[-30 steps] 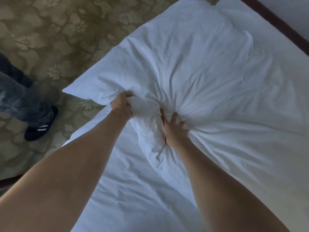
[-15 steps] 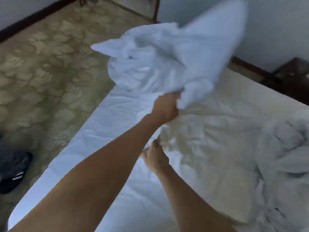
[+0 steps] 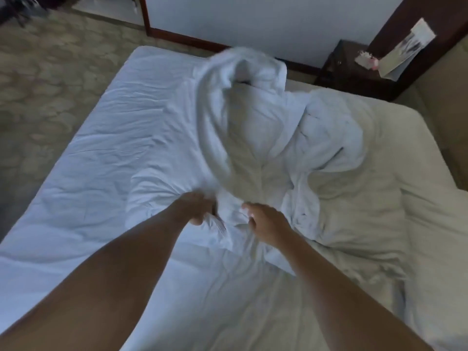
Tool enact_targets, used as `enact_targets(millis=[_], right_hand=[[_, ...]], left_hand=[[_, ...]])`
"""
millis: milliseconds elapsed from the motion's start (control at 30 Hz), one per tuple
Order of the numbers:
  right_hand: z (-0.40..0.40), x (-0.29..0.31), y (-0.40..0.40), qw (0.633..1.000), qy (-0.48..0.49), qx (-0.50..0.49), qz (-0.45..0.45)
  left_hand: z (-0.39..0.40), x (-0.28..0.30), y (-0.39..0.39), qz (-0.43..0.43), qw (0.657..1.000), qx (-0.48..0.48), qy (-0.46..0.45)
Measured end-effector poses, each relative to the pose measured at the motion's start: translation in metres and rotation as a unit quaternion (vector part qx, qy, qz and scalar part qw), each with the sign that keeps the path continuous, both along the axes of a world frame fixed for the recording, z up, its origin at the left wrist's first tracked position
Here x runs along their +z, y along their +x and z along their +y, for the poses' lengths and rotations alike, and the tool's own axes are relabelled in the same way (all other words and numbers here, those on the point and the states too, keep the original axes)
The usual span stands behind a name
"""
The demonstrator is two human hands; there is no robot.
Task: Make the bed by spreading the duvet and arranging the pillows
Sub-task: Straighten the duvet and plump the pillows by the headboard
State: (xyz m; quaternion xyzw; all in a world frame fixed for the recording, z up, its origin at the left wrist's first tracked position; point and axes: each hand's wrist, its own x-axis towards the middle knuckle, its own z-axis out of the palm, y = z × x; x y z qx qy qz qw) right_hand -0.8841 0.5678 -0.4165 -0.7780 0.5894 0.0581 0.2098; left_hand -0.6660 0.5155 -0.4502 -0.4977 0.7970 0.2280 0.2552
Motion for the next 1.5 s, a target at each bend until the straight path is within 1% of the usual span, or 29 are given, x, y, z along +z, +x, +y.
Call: enact_targets(millis=[100,167,233,300,367,433,467,533,600,667,767,833,900,967,1000,1067,1200,1267,1333,1400,1467,1500], right_hand=[[0.004,0.014,-0.035,0.998,0.009,-0.055,-0.016],[0.006,0.021,-0.045,0.998,0.012,-0.067,-0.02],[0.013,0.026,-0.062,0.997,0.015,-0.074,-0.028],[0.019,0.026,-0.076,0.996,0.024,-0.074,-0.035],[0.019,0.024,-0.082,0.995,0.046,-0.076,-0.042],[0.012,0.02,-0.08,0.99,0.072,-0.1,-0.064],[0.008,0.016,-0.078,0.986,0.089,-0.118,-0.082],[0.001,0.002,-0.072,0.978,0.117,-0.134,-0.11],[-0.003,-0.014,-0.064,0.975,0.148,-0.117,-0.118],[-0.006,-0.033,-0.057,0.974,0.169,-0.105,-0.11],[-0.018,-0.064,-0.046,0.972,0.163,-0.119,-0.124],[-0.026,-0.088,-0.04,0.972,0.155,-0.106,-0.139],[-0.029,-0.112,-0.034,0.972,0.176,-0.087,-0.128],[-0.027,-0.133,-0.028,0.969,0.199,-0.084,-0.118],[-0.025,-0.143,-0.025,0.969,0.195,-0.094,-0.121],[-0.021,-0.157,-0.018,0.966,0.166,-0.138,-0.14],[-0.019,-0.169,-0.009,0.958,0.109,-0.222,-0.146],[-0.023,-0.166,-0.01,0.95,0.089,-0.253,-0.16],[-0.031,-0.155,-0.014,0.936,0.084,-0.27,-0.212],[-0.039,-0.129,-0.022,0.916,0.066,-0.283,-0.277],[-0.046,-0.093,-0.033,0.907,0.005,-0.284,-0.31],[-0.049,-0.074,-0.041,0.91,-0.034,-0.278,-0.306]], left_hand=[[0.014,0.012,-0.033,-0.035,0.999,0.001,-0.026],[0.02,0.013,-0.043,-0.036,0.998,0.046,-0.028],[0.027,0.016,-0.063,0.01,0.993,0.118,-0.017],[0.032,0.021,-0.088,0.098,0.976,0.192,-0.01],[0.037,0.025,-0.111,0.165,0.959,0.23,-0.011],[0.041,0.025,-0.126,0.182,0.953,0.243,-0.012],[0.042,0.022,-0.128,0.167,0.956,0.24,-0.01],[0.046,0.017,-0.126,0.104,0.971,0.214,-0.016],[0.051,0.01,-0.118,0.037,0.981,0.19,-0.025],[0.054,-0.002,-0.109,-0.009,0.984,0.172,-0.039],[0.052,-0.028,-0.099,-0.057,0.985,0.15,-0.066],[0.051,-0.047,-0.095,-0.089,0.984,0.134,-0.074],[0.05,-0.068,-0.092,-0.129,0.98,0.118,-0.093],[0.047,-0.087,-0.09,-0.151,0.972,0.107,-0.142],[0.044,-0.096,-0.089,-0.149,0.967,0.103,-0.176],[0.037,-0.111,-0.086,-0.123,0.963,0.108,-0.213],[0.03,-0.122,-0.091,-0.024,0.971,0.136,-0.195],[0.026,-0.122,-0.091,0.049,0.963,0.18,-0.195],[0.021,-0.112,-0.093,0.149,0.938,0.245,-0.196],[0.015,-0.087,-0.103,0.239,0.904,0.293,-0.2],[0.011,-0.054,-0.121,0.299,0.874,0.315,-0.22],[0.011,-0.037,-0.133,0.322,0.858,0.321,-0.239]])
